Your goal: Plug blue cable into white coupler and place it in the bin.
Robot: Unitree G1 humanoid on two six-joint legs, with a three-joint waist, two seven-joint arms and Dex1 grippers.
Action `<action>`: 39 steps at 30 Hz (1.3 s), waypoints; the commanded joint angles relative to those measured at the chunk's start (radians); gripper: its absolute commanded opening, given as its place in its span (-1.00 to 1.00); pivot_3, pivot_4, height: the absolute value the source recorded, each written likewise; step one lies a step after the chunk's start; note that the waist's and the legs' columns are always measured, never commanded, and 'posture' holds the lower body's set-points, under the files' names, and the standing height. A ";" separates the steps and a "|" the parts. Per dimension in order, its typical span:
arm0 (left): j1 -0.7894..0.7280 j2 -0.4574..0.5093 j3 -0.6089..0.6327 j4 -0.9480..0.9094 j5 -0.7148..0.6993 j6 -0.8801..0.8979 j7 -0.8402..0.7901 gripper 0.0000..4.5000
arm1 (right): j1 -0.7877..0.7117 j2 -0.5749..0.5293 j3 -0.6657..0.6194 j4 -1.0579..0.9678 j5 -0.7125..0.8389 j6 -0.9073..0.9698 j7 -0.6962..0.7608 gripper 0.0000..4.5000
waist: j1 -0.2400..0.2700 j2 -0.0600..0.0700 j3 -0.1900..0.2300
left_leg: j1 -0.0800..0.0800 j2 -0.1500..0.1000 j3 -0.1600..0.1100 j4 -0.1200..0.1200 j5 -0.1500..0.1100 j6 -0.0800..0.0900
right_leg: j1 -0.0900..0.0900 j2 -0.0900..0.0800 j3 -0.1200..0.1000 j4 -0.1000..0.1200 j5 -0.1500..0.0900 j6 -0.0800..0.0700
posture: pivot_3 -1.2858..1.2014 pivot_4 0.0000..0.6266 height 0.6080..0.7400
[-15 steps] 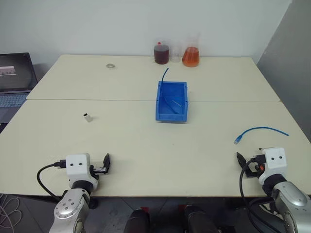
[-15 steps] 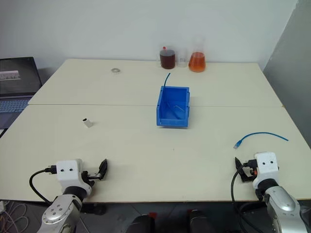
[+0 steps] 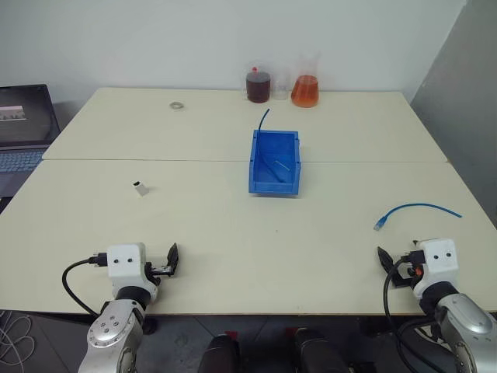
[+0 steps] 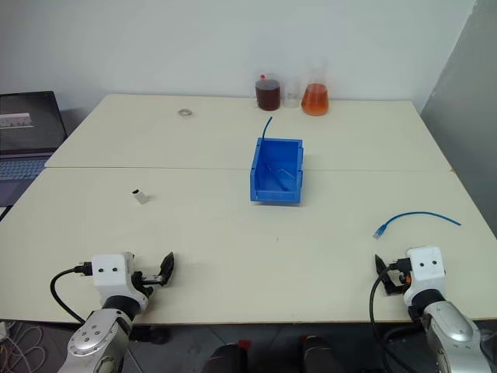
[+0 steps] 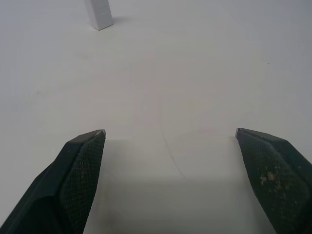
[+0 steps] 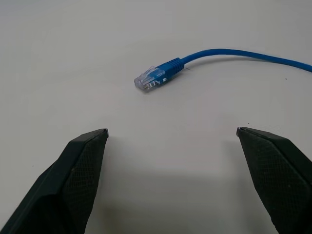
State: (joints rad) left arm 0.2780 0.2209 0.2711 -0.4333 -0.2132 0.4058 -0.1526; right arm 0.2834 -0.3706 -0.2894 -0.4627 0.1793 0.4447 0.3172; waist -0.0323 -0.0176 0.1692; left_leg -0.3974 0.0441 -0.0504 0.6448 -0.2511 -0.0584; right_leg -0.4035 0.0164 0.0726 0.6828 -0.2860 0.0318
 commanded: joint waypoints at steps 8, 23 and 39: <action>-0.055 0.023 -0.013 0.003 -0.008 -0.012 -0.037 1.00 | 0.024 0.003 -0.024 -0.099 0.012 0.030 -0.024 1.00 | 0.000 0.000 0.000 | 0.000 0.000 0.000 0.000 0.000 0.000 | 0.000 0.000 0.000 0.000 0.000 0.000 | 0.03 -0.52 1.00; -0.333 0.306 -0.301 0.058 -0.100 0.017 -0.555 1.00 | 0.063 -0.006 -0.022 -0.175 0.031 0.069 -0.017 1.00 | 0.000 0.003 -0.002 | 0.000 0.000 0.000 0.000 0.000 0.000 | 0.000 0.000 0.000 0.000 0.000 0.000 | 0.03 -0.52 1.00; -0.662 0.292 -0.502 0.213 -0.077 -0.085 -0.818 1.00 | -0.253 -0.041 -0.167 -0.124 0.229 0.460 -0.094 1.00 | -0.003 0.003 -0.002 | -0.001 0.000 0.000 0.000 0.000 0.000 | 0.000 0.001 0.000 0.000 0.001 -0.001 | 0.03 -0.52 1.00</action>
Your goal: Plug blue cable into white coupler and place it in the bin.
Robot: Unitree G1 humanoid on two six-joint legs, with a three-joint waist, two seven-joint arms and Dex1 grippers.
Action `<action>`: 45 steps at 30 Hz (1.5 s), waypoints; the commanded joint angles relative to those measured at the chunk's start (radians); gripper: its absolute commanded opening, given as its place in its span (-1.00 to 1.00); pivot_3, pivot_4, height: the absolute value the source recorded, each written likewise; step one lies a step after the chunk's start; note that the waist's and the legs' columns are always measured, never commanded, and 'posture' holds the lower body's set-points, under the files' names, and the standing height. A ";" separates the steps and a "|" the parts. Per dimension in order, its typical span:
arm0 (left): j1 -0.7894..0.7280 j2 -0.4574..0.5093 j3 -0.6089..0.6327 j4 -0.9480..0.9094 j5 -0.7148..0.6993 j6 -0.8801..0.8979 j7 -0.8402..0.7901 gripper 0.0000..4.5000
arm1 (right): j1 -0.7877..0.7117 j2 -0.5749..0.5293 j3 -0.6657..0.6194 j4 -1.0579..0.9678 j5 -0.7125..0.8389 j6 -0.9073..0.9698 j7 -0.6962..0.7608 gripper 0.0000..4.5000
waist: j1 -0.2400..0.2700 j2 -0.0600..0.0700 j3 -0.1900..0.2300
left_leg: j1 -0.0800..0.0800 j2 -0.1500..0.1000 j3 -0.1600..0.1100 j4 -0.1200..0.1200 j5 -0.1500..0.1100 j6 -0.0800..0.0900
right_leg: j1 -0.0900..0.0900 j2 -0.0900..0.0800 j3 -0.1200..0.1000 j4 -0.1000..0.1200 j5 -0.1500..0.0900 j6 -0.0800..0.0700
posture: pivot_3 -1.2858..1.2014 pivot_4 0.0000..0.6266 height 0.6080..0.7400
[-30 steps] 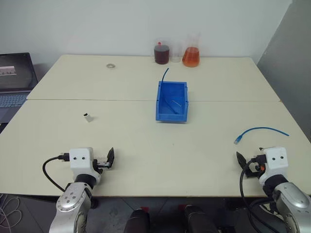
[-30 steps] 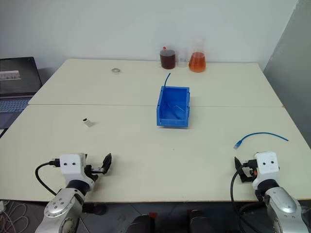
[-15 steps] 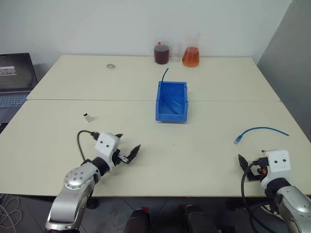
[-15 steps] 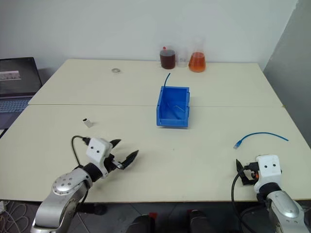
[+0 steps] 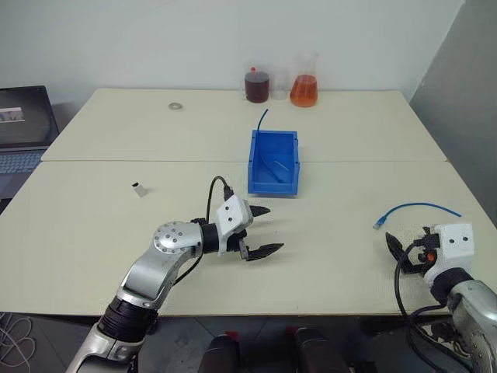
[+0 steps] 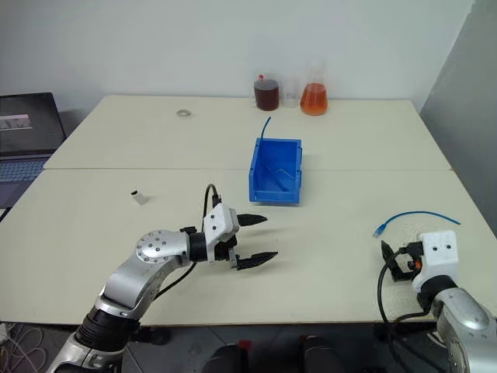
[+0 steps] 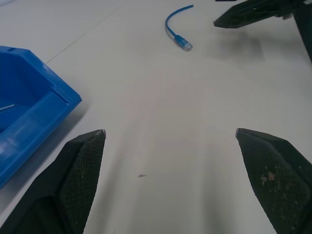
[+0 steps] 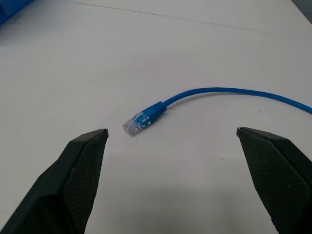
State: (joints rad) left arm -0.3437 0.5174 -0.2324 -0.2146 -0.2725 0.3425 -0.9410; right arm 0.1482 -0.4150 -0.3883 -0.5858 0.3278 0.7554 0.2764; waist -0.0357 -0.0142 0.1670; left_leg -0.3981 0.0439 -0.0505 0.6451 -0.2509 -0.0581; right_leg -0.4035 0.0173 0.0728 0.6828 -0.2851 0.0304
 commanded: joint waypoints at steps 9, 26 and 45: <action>-0.071 -0.017 0.018 0.055 -0.012 -0.050 -0.048 1.00 | -0.242 -0.517 0.144 0.345 -0.051 -0.142 0.428 1.00 | 0.006 0.002 0.001 | -0.002 -0.004 0.001 -0.001 0.000 0.001 | 0.000 -0.003 0.000 -0.002 0.001 -0.002 | 0.03 -0.52 1.00; -0.043 -0.072 0.032 0.063 -0.007 -0.069 -0.020 1.00 | -1.127 -0.497 0.805 1.596 -0.632 -1.237 1.010 1.00 | -0.027 0.003 0.003 | 0.001 -0.001 0.002 0.000 0.000 0.001 | 0.000 -0.001 0.001 0.000 0.002 -0.004 | 0.03 -0.52 1.00; 0.079 -0.020 0.100 -0.099 -0.035 0.010 0.060 1.00 | -1.318 -0.367 1.011 1.912 -0.947 -1.570 0.957 0.37 | -0.008 0.002 0.003 | 0.017 -0.005 0.000 -0.001 0.000 0.001 | 0.018 -0.007 -0.001 -0.002 0.001 -0.004 | 0.03 -0.52 1.00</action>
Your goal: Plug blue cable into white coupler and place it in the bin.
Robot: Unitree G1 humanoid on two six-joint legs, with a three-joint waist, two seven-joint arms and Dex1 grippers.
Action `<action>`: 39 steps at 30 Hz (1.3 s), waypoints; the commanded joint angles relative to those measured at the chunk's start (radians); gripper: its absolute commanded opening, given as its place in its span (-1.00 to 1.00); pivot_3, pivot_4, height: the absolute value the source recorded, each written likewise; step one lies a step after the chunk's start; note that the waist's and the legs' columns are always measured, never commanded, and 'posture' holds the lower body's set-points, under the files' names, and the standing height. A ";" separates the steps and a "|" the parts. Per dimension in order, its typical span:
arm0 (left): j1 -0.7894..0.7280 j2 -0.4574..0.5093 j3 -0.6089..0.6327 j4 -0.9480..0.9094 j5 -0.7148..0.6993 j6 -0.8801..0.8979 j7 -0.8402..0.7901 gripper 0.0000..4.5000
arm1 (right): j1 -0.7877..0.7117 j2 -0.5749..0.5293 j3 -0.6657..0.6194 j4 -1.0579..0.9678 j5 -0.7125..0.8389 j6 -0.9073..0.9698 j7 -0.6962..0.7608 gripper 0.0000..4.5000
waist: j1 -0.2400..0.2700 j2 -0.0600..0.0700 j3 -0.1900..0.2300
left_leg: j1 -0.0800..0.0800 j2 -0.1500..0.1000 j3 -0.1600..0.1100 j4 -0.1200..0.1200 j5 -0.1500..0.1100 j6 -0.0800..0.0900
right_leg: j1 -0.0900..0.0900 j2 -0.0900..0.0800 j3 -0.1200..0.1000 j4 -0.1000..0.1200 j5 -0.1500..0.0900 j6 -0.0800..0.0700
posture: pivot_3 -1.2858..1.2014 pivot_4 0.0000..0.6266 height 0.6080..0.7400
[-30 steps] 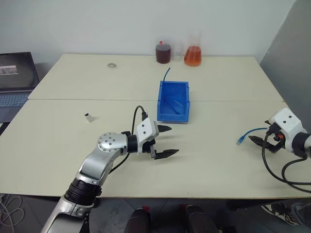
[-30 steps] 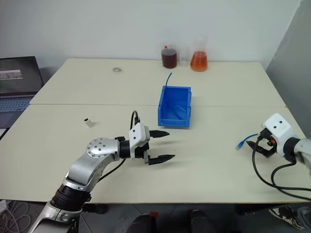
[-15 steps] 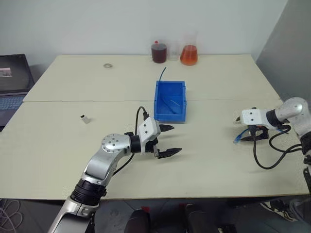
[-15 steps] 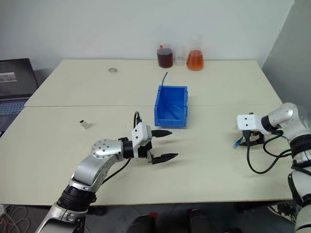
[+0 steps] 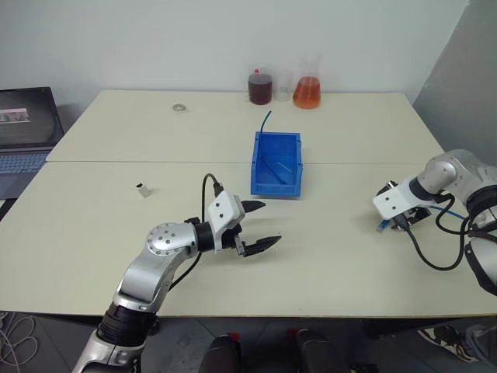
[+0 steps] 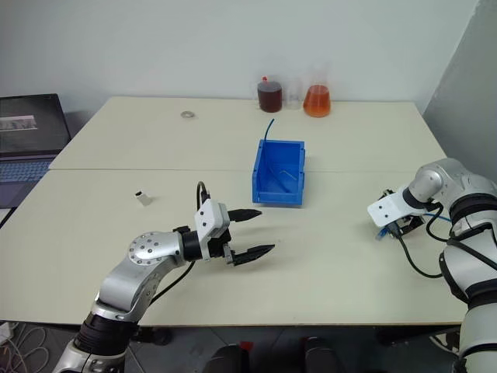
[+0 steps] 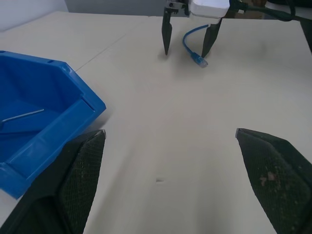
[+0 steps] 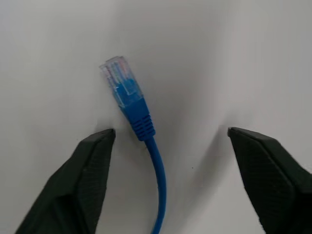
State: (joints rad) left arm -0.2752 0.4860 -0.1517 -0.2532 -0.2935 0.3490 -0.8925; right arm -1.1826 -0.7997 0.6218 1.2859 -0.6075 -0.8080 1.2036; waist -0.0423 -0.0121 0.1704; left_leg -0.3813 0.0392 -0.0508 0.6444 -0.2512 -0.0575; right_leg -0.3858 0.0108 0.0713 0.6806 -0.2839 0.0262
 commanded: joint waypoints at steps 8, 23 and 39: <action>-0.004 0.018 0.027 -0.051 -0.014 0.007 0.026 1.00 | 0.011 0.018 -0.033 0.049 0.007 0.005 0.050 -0.58 | -0.014 0.000 0.000 | 0.001 0.001 0.000 0.000 0.000 0.000 | 0.001 0.001 0.000 0.001 0.000 0.000 | 0.03 -0.52 1.00; 0.087 0.090 0.091 -0.126 -0.085 0.072 -0.005 1.00 | 0.054 0.194 -0.366 -0.067 0.381 0.299 0.222 -0.99 | -0.039 0.001 0.001 | 0.002 0.002 0.000 0.000 0.000 0.000 | 0.000 0.002 0.001 0.002 0.000 0.000 | 0.03 -0.52 1.00; 0.727 0.083 0.504 -0.359 -0.148 0.068 0.151 1.00 | 0.315 0.719 -0.204 -0.655 0.341 0.808 -0.153 -0.99 | -0.023 0.002 0.007 | 0.001 0.006 -0.003 -0.002 0.000 0.000 | -0.004 0.005 -0.001 0.005 -0.003 -0.005 | 0.03 -0.52 1.00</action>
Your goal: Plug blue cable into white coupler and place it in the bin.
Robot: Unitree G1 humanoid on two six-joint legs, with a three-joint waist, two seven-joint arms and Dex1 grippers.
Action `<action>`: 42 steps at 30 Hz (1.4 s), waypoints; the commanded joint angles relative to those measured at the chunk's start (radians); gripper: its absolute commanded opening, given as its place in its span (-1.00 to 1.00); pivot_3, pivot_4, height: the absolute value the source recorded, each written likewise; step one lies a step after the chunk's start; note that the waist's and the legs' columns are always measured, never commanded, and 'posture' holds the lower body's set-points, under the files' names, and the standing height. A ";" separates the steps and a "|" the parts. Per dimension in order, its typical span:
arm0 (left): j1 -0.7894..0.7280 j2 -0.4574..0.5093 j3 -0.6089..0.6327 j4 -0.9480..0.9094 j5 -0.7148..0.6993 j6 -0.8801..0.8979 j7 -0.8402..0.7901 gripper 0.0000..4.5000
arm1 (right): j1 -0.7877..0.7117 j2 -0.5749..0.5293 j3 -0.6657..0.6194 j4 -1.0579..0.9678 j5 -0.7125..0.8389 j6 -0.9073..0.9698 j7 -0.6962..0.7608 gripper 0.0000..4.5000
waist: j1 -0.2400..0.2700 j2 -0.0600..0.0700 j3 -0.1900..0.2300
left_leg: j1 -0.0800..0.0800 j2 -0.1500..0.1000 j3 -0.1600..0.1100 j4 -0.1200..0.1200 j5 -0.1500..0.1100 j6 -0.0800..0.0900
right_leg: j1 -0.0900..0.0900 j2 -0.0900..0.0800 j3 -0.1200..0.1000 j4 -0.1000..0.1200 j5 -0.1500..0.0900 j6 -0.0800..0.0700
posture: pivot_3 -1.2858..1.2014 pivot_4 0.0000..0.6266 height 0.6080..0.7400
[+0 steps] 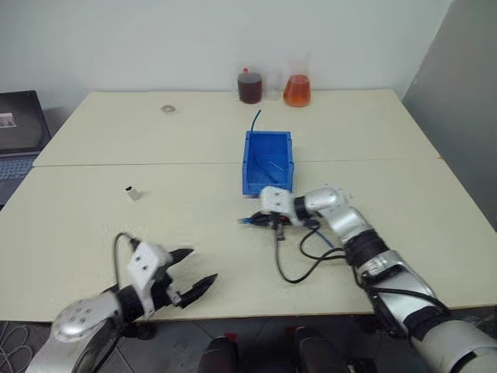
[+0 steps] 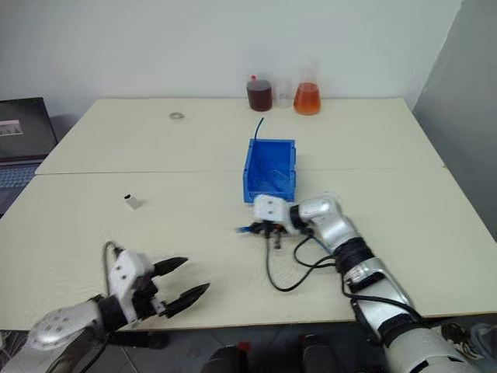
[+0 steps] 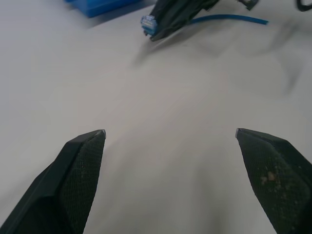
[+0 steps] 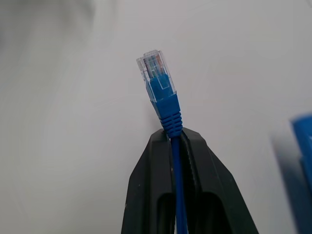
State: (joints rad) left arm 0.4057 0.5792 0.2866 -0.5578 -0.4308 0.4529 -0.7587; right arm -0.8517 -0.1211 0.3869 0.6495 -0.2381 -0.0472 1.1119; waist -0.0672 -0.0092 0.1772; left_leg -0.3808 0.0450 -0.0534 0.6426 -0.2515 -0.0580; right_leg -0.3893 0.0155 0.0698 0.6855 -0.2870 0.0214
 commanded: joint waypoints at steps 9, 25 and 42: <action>0.077 -0.045 0.086 -0.037 0.003 -0.072 0.076 1.00 | -0.033 0.128 0.098 0.014 -0.050 0.102 -0.110 -0.49 | 0.008 -0.002 0.000 | 0.000 0.001 0.000 -0.001 0.000 0.000 | 0.000 0.001 0.000 0.000 -0.001 0.000 | 0.03 -0.52 1.00; 0.040 -0.059 0.114 0.005 -0.009 -0.083 0.113 1.00 | 0.058 -0.089 -0.088 -0.478 0.247 0.585 0.075 0.99 | 0.014 -0.006 0.004 | -0.002 0.001 -0.001 -0.002 0.000 0.000 | 0.000 0.001 -0.001 -0.004 -0.001 0.000 | 0.03 -0.52 1.00; -0.453 -0.205 0.127 0.269 0.111 0.096 0.635 1.00 | 0.228 -0.474 -0.350 -0.911 0.584 0.765 0.069 0.99 | 0.011 -0.011 0.007 | -0.002 0.000 -0.001 -0.002 0.000 0.000 | 0.000 0.001 -0.001 -0.005 -0.003 0.005 | 0.03 -0.52 1.00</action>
State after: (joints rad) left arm 0.0022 0.3783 0.4186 -0.3023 -0.3472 0.5368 -0.1819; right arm -0.6010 -0.5853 0.0528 -0.2183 0.3030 0.7231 1.1905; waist -0.0566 -0.0206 0.1846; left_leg -0.3831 0.0450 -0.0540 0.6402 -0.2520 -0.0584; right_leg -0.3894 0.0166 0.0689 0.6807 -0.2896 0.0260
